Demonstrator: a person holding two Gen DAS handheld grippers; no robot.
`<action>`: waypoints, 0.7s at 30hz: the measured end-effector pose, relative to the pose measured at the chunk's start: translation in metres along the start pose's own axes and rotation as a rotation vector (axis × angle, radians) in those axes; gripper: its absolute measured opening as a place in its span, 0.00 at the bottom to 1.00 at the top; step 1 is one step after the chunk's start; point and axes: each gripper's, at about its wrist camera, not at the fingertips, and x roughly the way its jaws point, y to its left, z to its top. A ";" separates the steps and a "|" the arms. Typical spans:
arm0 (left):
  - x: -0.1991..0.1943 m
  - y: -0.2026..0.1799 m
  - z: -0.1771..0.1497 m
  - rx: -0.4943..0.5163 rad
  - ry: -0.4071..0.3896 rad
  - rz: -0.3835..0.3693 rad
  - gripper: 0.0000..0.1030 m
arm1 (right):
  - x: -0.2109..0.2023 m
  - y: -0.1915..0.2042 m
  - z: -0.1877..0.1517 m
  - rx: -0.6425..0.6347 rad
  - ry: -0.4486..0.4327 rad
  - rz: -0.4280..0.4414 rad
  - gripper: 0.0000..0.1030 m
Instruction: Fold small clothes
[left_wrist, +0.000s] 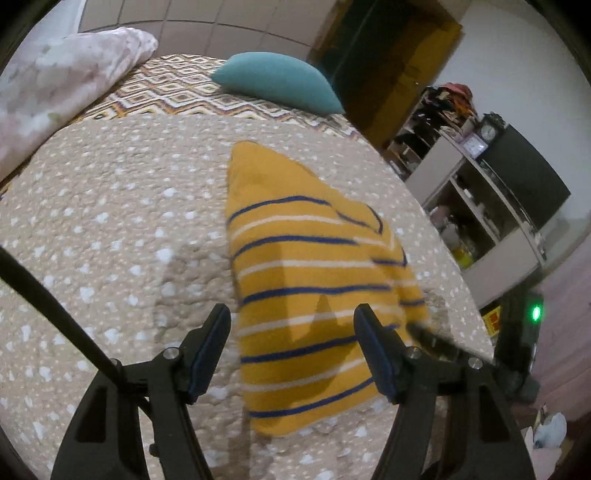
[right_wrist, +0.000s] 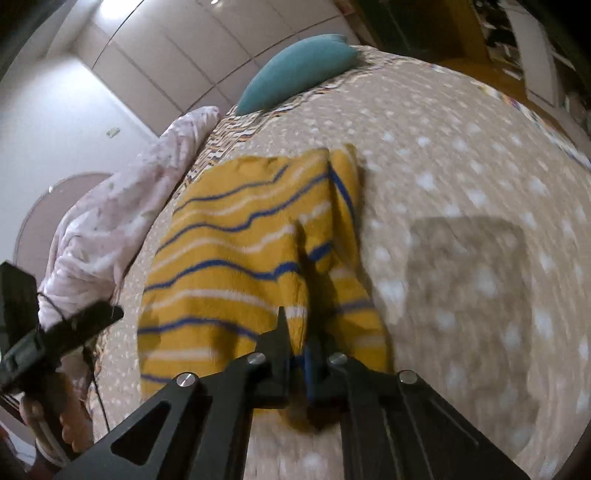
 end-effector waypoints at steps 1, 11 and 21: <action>0.005 -0.002 0.001 0.004 0.003 -0.004 0.66 | -0.005 -0.006 -0.012 0.034 0.004 0.010 0.05; 0.075 0.009 -0.017 -0.003 0.144 0.063 0.82 | -0.017 -0.017 -0.029 0.061 0.011 0.005 0.11; 0.037 0.008 -0.031 0.007 0.072 0.065 0.83 | -0.039 0.041 0.039 -0.085 -0.163 -0.041 0.12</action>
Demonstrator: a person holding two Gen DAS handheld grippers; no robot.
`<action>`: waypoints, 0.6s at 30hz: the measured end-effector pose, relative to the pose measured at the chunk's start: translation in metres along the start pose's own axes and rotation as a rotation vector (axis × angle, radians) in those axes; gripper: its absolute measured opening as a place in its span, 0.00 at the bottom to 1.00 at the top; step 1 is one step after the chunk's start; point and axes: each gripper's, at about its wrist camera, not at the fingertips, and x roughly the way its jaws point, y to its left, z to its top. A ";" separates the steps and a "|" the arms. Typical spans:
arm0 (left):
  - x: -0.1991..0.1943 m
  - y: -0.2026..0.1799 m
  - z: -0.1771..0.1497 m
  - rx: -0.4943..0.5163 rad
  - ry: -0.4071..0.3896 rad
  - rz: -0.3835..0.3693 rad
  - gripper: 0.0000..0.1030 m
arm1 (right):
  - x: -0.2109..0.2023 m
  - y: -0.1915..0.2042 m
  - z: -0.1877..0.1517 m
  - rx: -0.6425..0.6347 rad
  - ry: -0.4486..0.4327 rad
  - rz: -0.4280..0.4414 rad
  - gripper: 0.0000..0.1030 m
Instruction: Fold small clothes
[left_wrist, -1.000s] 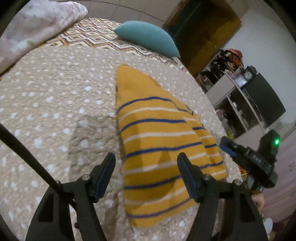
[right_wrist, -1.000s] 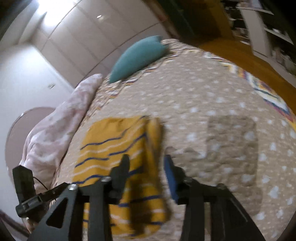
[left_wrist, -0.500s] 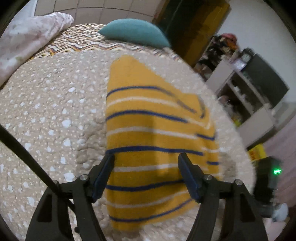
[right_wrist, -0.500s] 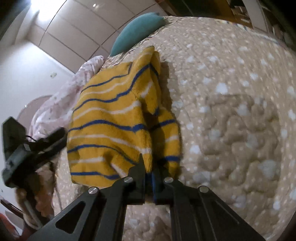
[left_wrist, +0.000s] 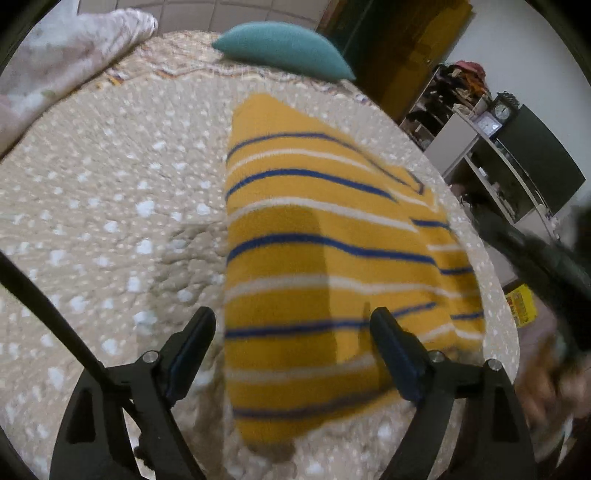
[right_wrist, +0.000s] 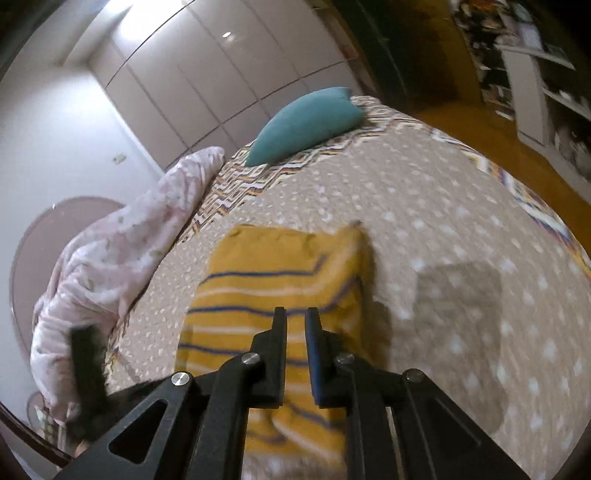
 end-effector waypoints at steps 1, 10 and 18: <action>-0.007 0.001 -0.005 0.008 -0.010 0.013 0.83 | 0.013 0.001 0.005 -0.011 0.018 0.002 0.12; -0.051 0.058 -0.041 -0.017 -0.076 0.286 0.83 | 0.061 -0.021 0.019 -0.009 0.108 -0.268 0.31; -0.041 0.088 -0.057 -0.034 -0.045 0.431 0.83 | 0.053 0.056 0.033 -0.080 0.109 0.153 0.31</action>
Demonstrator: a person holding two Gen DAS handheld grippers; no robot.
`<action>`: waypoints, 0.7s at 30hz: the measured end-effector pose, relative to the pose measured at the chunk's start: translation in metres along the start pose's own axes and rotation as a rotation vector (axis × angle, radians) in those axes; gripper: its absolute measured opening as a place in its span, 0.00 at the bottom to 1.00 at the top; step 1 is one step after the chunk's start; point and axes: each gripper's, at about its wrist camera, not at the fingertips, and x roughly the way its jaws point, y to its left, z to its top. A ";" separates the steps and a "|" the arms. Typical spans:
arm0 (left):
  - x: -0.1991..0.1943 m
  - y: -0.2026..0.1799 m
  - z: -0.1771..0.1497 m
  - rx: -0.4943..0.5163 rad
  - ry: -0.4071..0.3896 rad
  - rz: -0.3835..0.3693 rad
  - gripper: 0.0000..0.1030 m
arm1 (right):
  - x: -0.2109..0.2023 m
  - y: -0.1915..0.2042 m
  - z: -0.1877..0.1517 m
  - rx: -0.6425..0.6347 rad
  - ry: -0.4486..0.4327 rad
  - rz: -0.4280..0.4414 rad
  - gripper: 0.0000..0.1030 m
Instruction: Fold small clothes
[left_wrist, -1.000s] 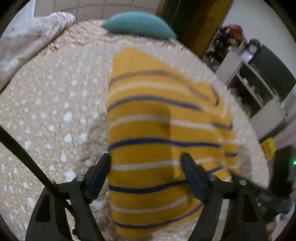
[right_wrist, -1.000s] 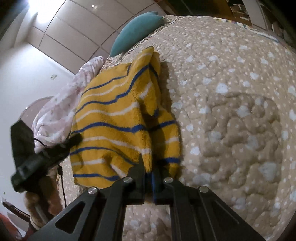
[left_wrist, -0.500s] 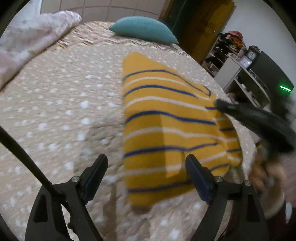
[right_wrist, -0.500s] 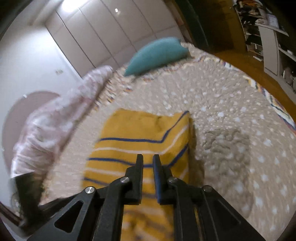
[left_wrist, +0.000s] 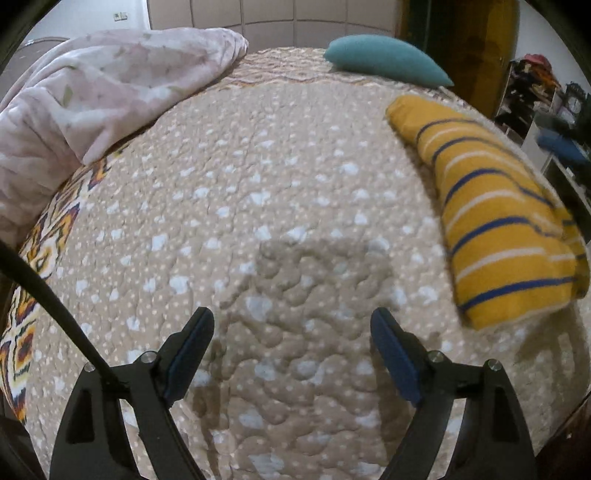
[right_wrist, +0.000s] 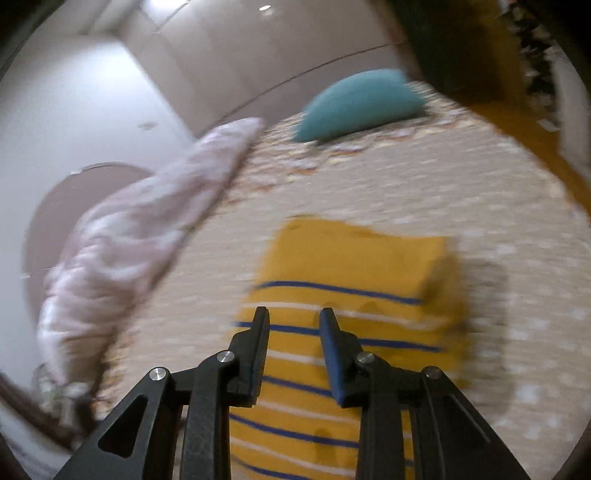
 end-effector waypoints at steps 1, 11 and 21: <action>0.001 -0.001 -0.002 0.004 0.004 0.006 0.83 | 0.011 0.005 0.003 0.000 0.015 0.023 0.31; 0.014 0.003 -0.007 -0.028 0.013 0.002 0.92 | 0.080 -0.010 0.002 0.094 0.129 -0.075 0.27; 0.018 0.007 -0.010 -0.052 0.000 0.009 0.99 | 0.040 0.025 -0.070 -0.106 0.129 -0.020 0.45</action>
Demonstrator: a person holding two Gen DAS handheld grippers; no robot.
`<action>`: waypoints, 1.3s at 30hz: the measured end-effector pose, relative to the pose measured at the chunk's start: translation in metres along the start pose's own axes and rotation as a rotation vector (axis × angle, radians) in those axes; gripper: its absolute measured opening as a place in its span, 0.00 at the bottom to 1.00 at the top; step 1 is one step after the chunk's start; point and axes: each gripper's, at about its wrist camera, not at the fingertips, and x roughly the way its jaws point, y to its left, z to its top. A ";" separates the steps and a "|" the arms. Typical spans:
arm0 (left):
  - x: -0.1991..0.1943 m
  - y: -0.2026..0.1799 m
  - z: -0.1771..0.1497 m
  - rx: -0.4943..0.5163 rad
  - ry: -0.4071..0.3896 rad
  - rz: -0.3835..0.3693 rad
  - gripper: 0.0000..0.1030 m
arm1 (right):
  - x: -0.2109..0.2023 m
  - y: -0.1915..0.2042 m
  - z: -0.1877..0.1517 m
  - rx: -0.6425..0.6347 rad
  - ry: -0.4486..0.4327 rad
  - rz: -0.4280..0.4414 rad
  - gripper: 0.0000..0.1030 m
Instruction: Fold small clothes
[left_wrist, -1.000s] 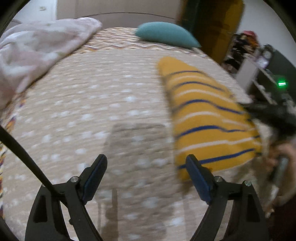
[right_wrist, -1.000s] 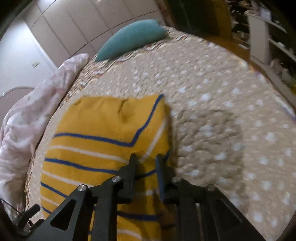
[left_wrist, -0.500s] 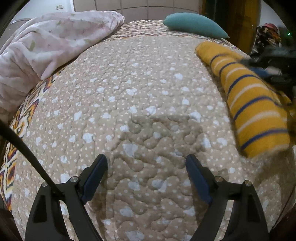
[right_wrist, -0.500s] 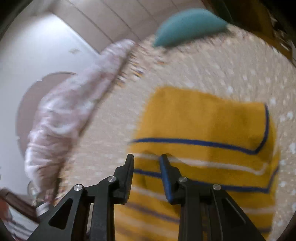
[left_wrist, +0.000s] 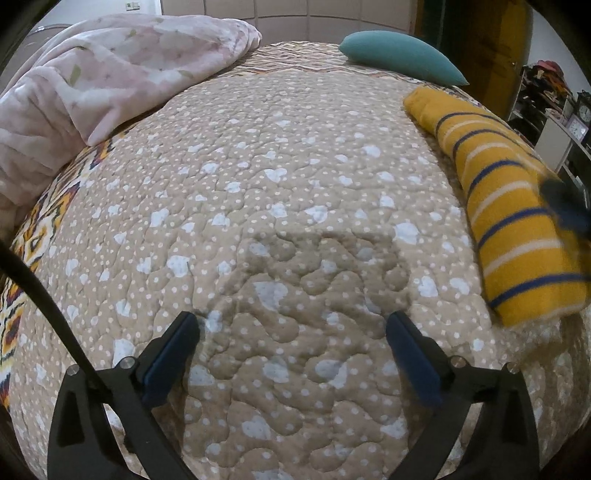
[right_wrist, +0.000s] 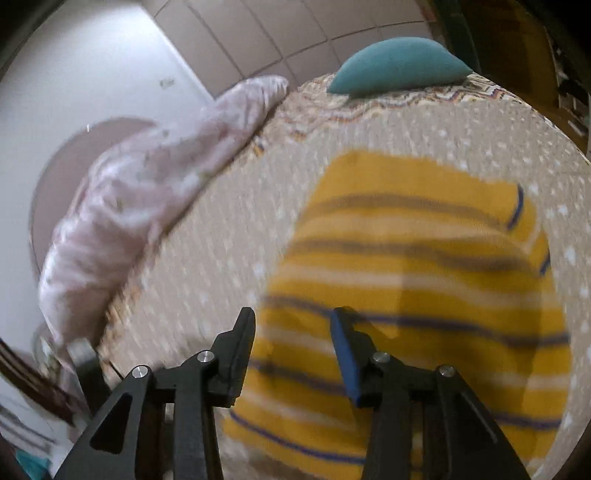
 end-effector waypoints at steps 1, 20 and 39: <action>0.000 0.000 -0.001 -0.001 -0.002 0.000 0.99 | -0.003 -0.001 -0.010 -0.013 -0.002 -0.007 0.45; 0.001 -0.001 -0.001 0.003 -0.005 0.015 1.00 | -0.114 -0.035 -0.069 0.025 -0.165 -0.188 0.49; 0.000 0.000 -0.001 -0.002 -0.007 0.012 1.00 | -0.062 -0.011 -0.078 -0.144 -0.118 -0.425 0.64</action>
